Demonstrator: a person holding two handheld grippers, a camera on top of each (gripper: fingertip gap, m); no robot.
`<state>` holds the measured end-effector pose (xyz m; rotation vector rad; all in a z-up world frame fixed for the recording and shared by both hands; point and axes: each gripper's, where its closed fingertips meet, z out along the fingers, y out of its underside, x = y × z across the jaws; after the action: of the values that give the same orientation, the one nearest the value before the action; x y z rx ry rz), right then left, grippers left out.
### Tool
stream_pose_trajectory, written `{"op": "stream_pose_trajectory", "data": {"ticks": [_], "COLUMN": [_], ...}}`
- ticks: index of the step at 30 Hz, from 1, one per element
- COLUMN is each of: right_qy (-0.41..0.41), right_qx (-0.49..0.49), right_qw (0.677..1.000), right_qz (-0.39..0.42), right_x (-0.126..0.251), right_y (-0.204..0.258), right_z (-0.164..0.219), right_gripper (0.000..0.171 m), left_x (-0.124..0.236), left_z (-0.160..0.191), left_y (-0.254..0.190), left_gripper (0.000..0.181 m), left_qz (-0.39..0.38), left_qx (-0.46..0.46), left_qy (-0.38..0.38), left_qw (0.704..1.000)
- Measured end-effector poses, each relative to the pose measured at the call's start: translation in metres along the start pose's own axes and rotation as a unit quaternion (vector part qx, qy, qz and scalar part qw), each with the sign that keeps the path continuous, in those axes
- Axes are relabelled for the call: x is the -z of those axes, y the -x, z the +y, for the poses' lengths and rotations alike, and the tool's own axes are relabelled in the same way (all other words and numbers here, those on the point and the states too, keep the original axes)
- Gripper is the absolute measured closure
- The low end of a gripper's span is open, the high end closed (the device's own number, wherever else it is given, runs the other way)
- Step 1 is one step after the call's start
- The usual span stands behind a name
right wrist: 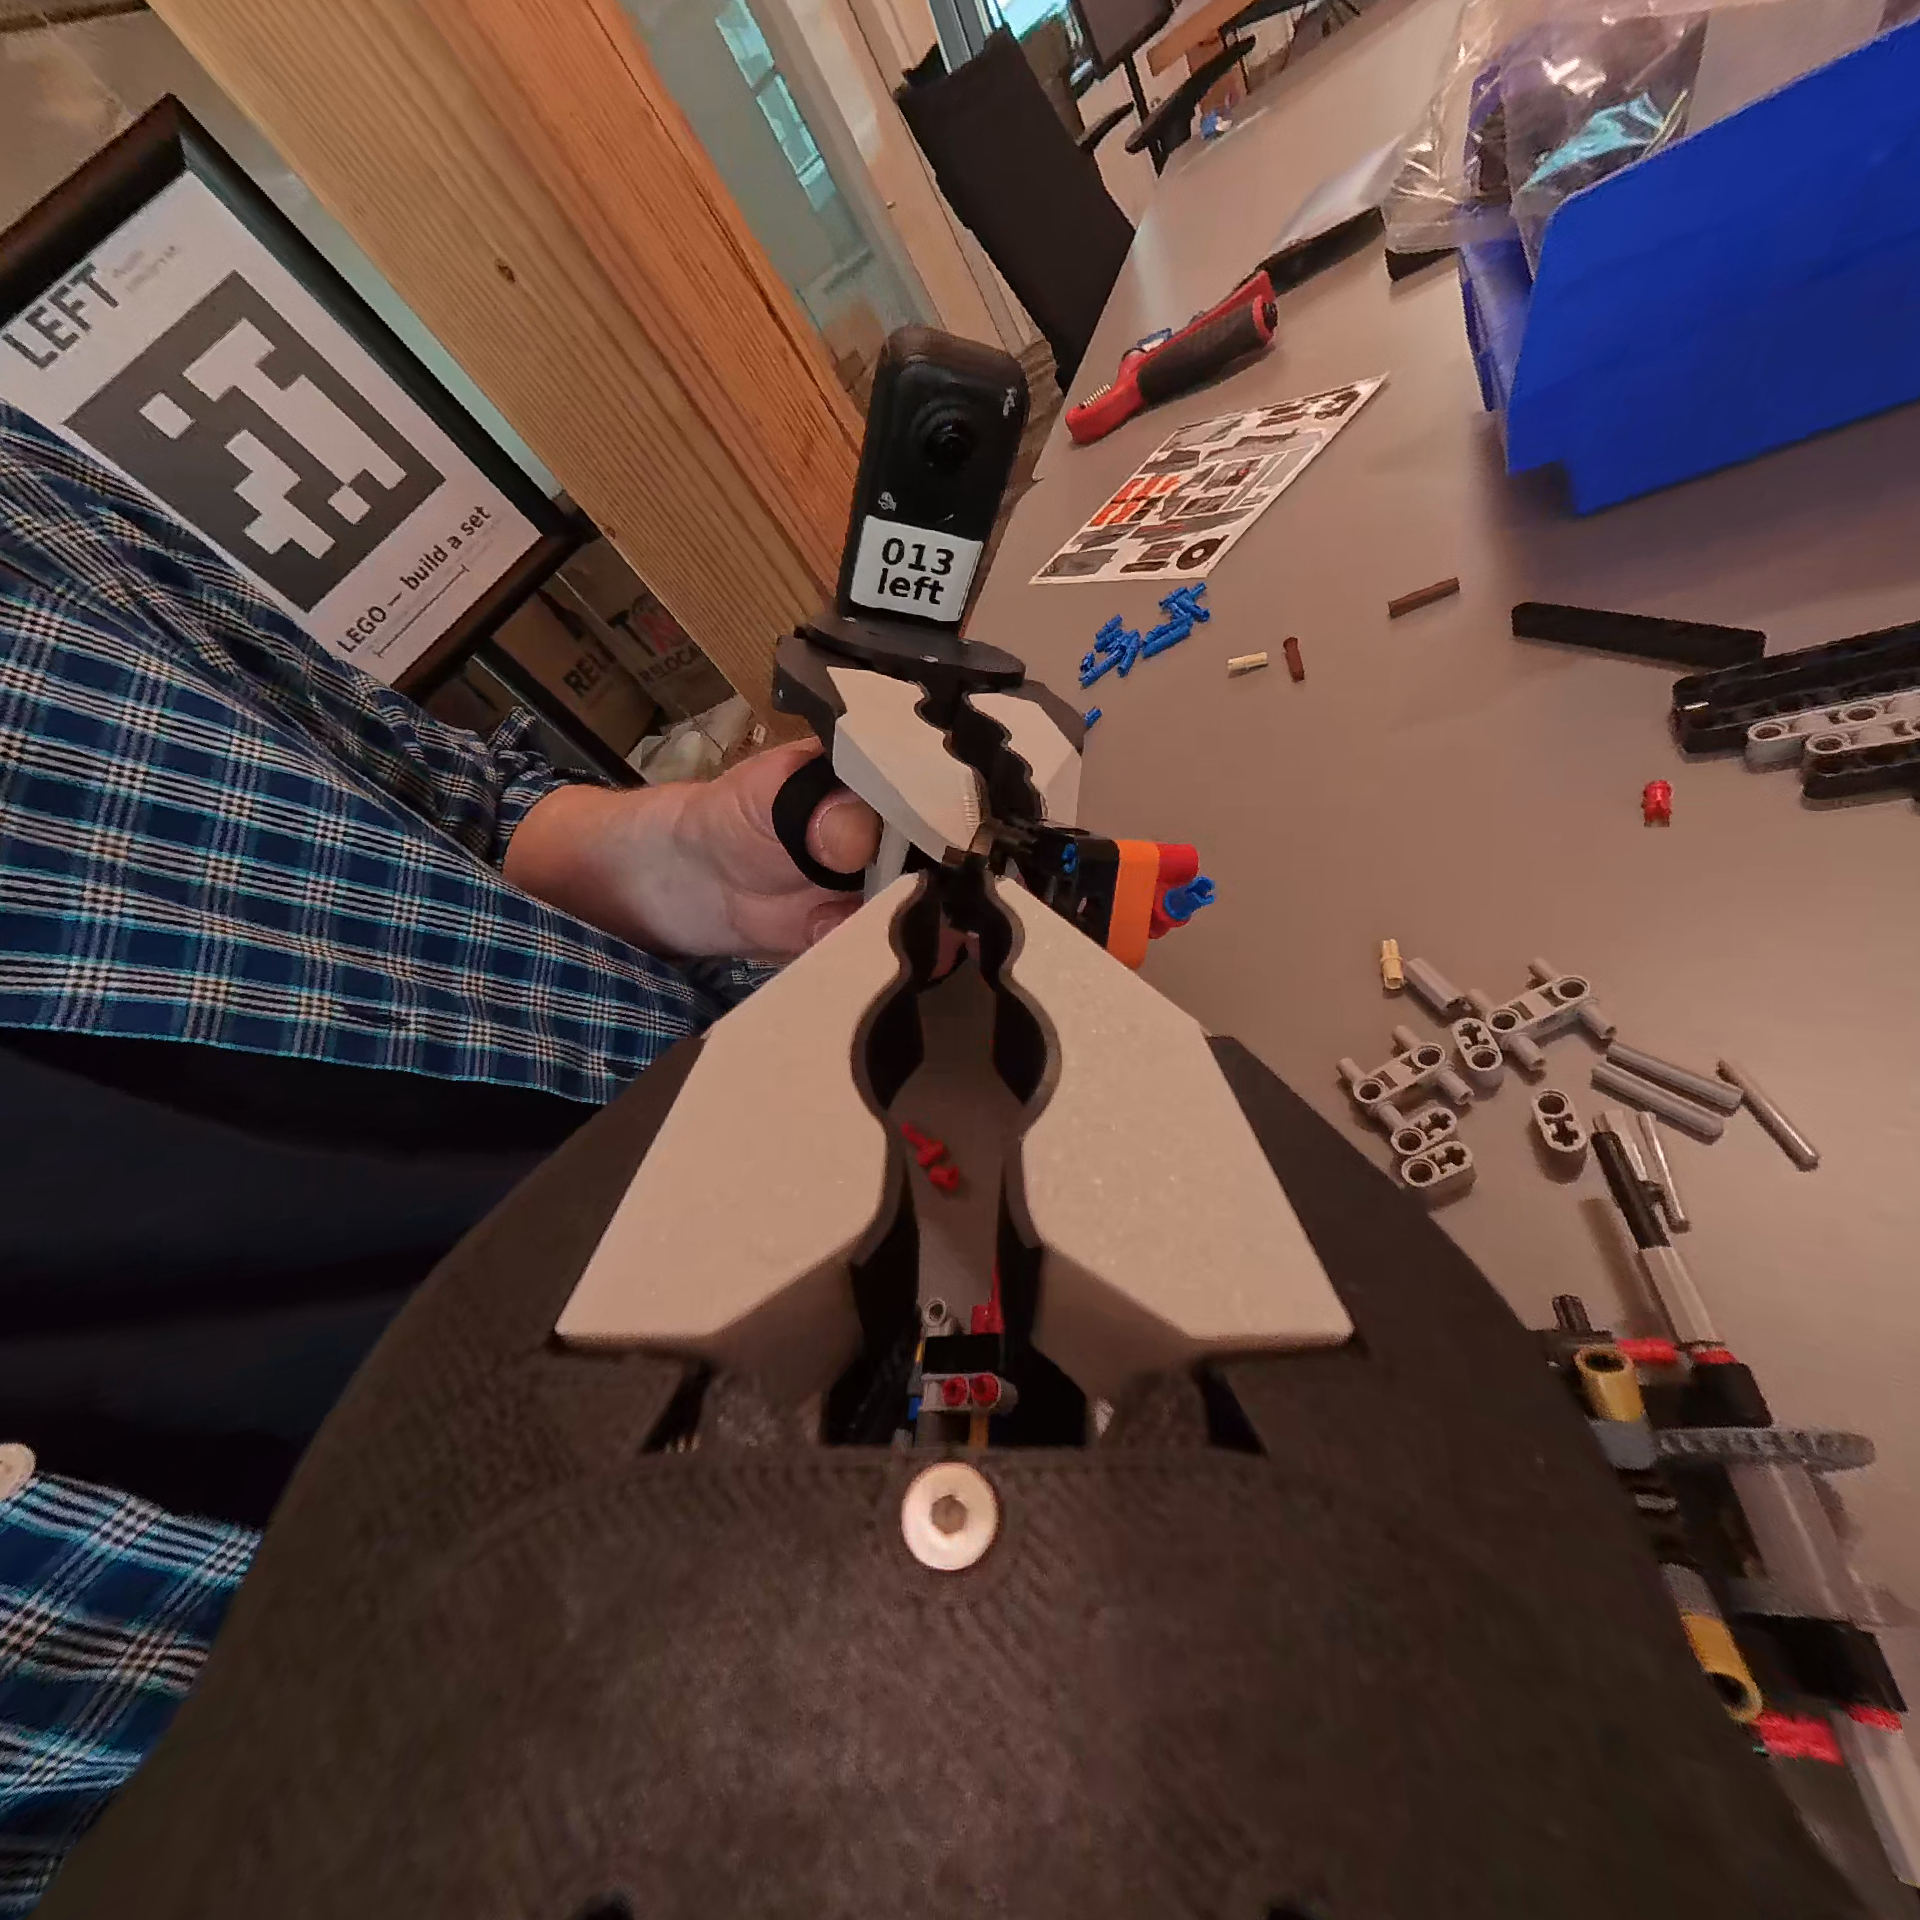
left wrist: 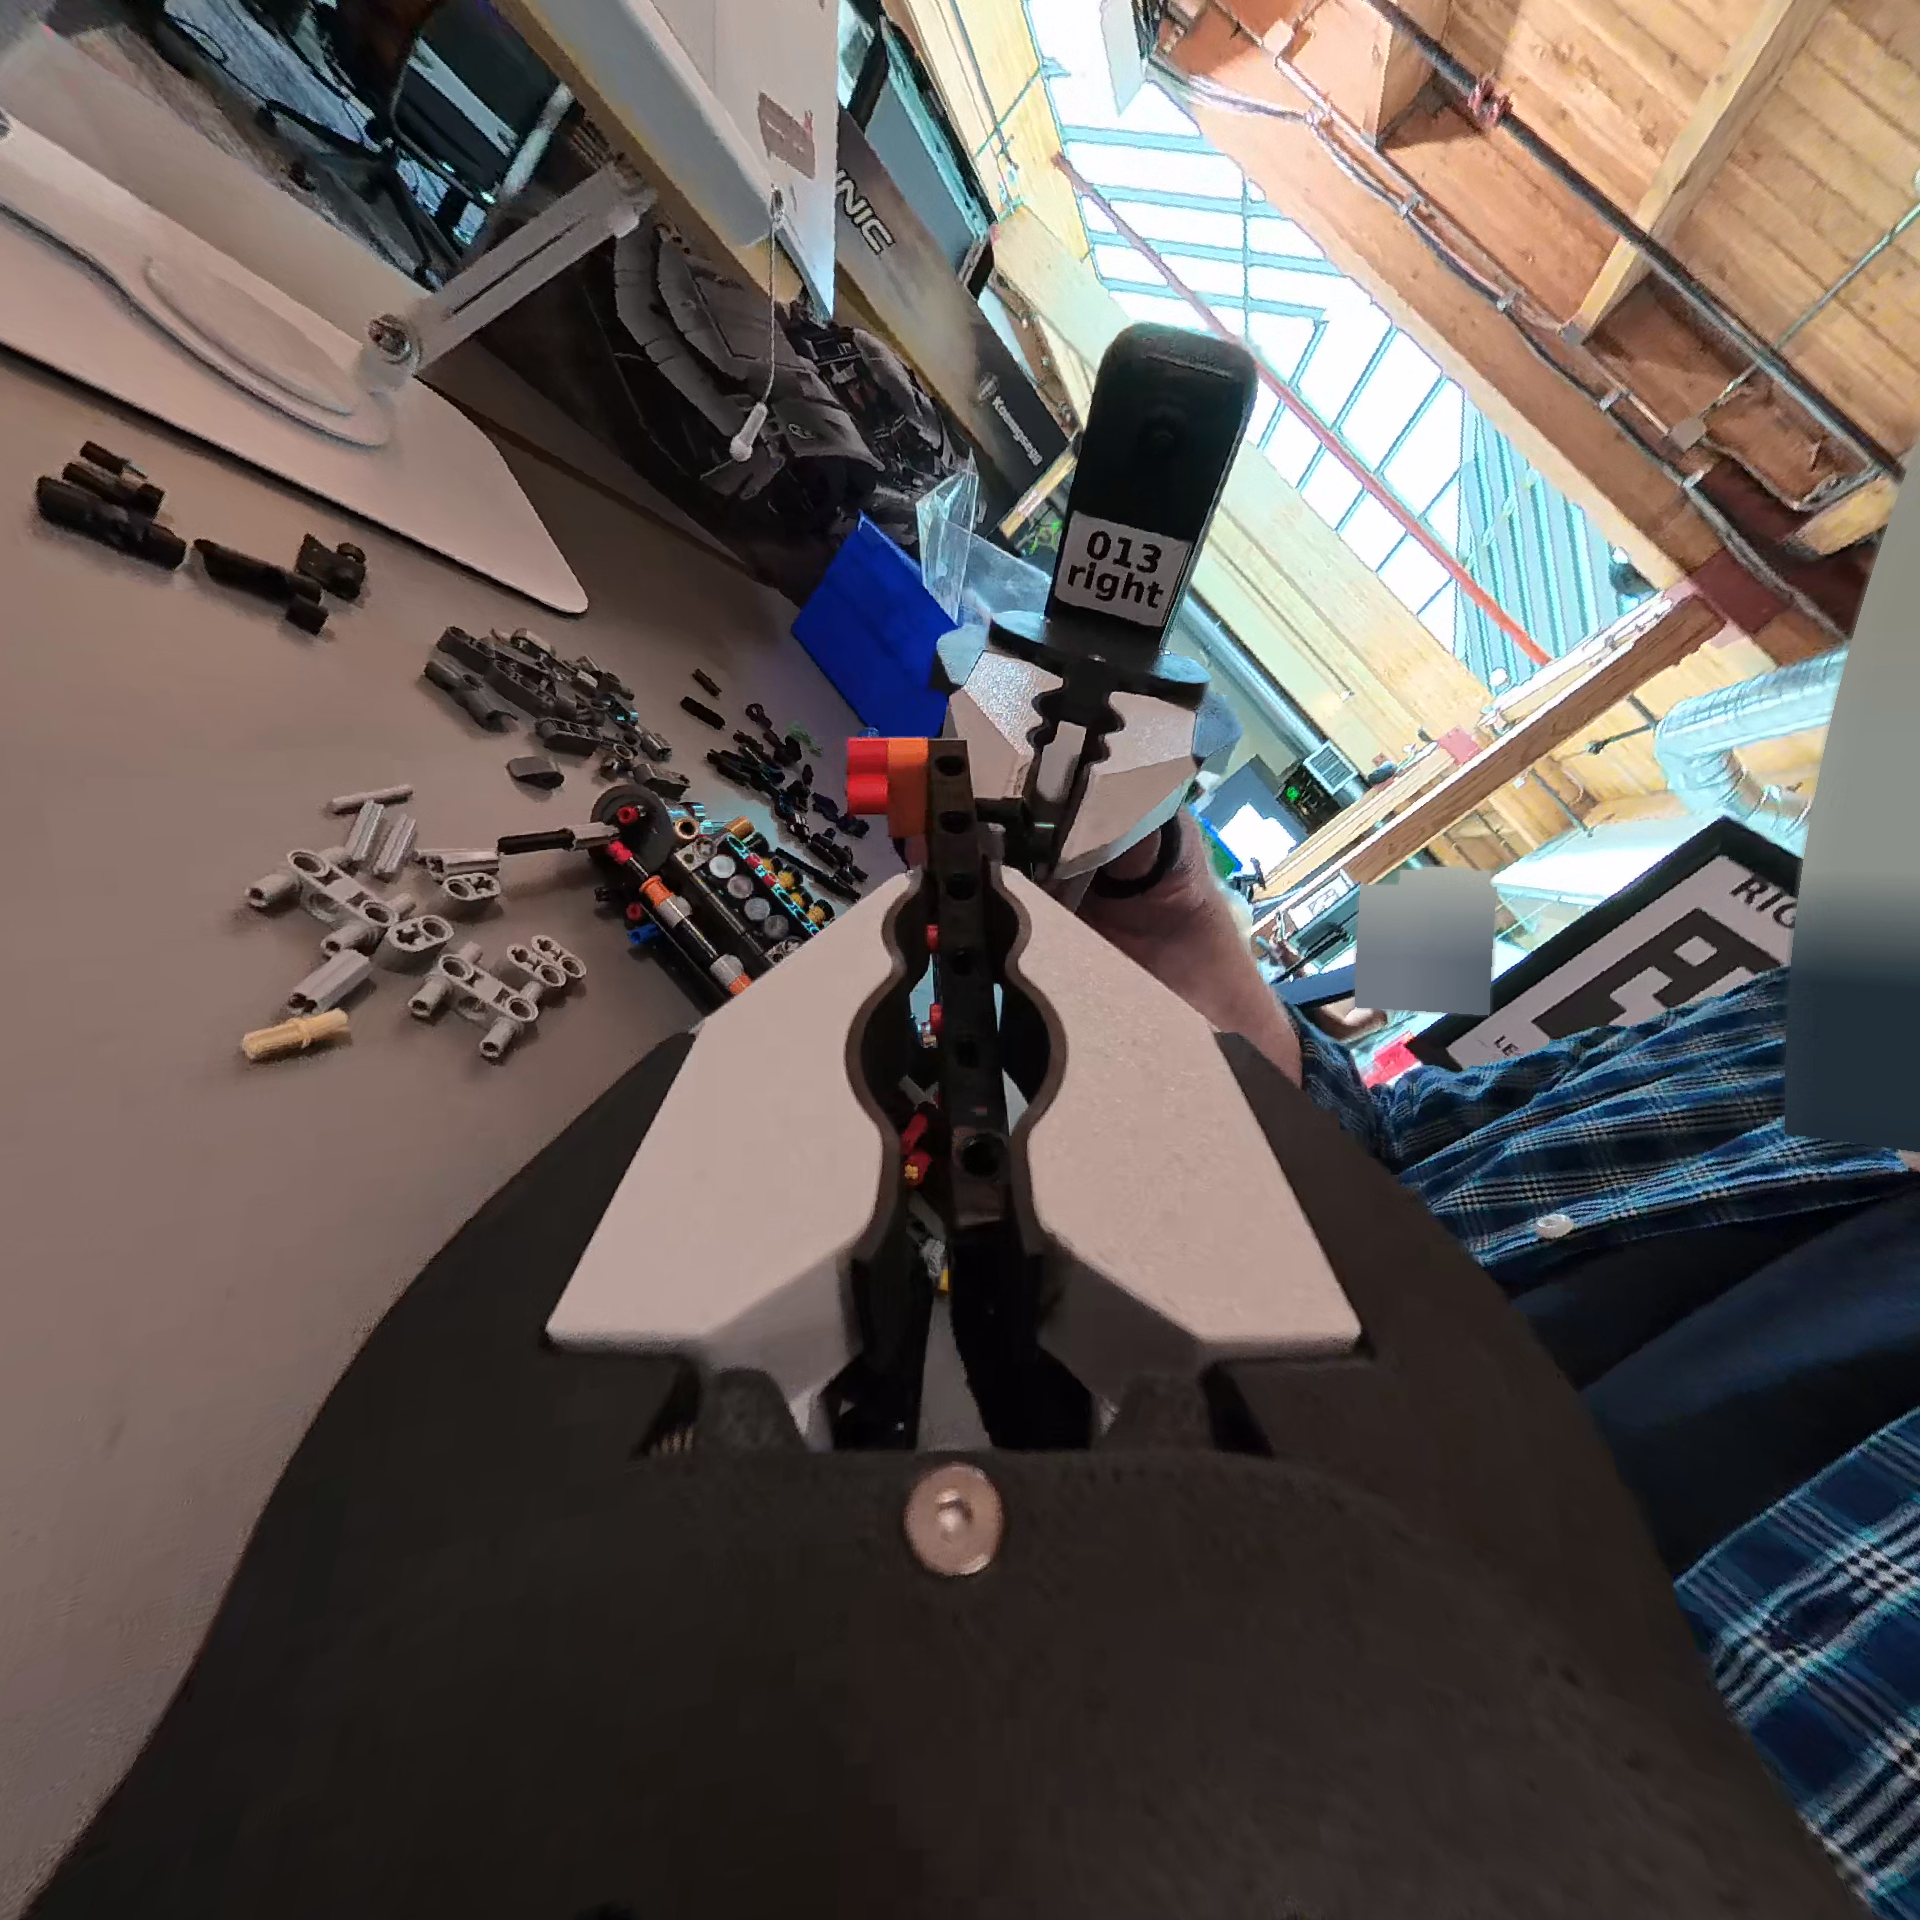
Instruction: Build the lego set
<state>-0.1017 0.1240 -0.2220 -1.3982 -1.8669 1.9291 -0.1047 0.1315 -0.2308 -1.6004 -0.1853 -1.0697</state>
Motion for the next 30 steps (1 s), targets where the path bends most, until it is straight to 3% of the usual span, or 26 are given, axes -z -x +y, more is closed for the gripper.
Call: {"op": "stream_pose_trajectory", "data": {"ticks": [9, 17, 30], "right_qy": [0.036, 0.082, 0.152], "right_qx": [0.008, 0.077, 0.138], "right_qw": [0.999, 0.989, 0.962], "right_qz": [0.023, 0.099, 0.182], "right_x": [-0.022, -0.055, -0.07], "right_y": [-0.004, -0.016, -0.016], "right_z": [0.001, 0.004, -0.004], "right_gripper": [0.166, 0.166, 0.159], "left_x": [0.02, 0.049, 0.064], "left_z": [0.0, -0.002, -0.009], "left_y": [0.008, 0.024, 0.021], "left_gripper": [0.174, 0.173, 0.174], "left_qz": [-0.018, -0.055, -0.027], "left_qx": [0.046, 0.083, 0.128], "left_qy": [-0.026, -0.063, -0.102], "left_qw": [0.998, 0.993, 0.986]}}
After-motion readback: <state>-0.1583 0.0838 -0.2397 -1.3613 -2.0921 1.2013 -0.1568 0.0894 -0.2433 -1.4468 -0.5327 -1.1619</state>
